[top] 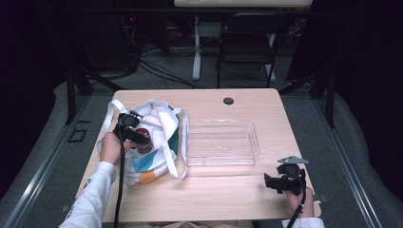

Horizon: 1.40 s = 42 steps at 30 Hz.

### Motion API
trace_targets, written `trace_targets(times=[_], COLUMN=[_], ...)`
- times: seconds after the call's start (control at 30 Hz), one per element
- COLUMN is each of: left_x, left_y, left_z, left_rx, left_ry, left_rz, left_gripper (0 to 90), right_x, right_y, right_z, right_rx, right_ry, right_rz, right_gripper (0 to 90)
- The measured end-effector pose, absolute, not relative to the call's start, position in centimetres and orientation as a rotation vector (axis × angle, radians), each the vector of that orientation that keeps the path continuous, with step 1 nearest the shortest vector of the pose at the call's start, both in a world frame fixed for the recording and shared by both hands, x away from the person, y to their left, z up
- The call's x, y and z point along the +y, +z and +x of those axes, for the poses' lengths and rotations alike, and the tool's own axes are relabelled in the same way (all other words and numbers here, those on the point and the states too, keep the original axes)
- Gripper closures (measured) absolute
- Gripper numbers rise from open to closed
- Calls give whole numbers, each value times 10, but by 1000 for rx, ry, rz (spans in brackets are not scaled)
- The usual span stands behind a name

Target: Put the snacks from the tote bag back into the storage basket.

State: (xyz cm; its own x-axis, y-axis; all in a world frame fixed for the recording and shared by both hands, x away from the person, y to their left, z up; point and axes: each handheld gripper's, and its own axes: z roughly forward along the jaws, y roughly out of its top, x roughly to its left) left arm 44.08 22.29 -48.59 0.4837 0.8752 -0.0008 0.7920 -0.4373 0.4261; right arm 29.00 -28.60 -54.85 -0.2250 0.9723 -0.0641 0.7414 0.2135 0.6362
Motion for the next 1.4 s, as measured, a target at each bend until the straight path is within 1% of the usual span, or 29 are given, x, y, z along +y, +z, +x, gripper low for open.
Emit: trace_targets(times=[0.77,1.4], left_x=[226,224], left_y=[-455,-444], left_z=[429,423], left_rx=[1350,1325], left_ry=[354,358], left_rz=[2331,2344], left_gripper=[258,258], right_x=[-286,-287], right_y=[-549,-548], right_z=[290,290], right_rx=[2034,2031], right_ry=[674,674], right_rz=[1583,1585], right_gripper=[140,140])
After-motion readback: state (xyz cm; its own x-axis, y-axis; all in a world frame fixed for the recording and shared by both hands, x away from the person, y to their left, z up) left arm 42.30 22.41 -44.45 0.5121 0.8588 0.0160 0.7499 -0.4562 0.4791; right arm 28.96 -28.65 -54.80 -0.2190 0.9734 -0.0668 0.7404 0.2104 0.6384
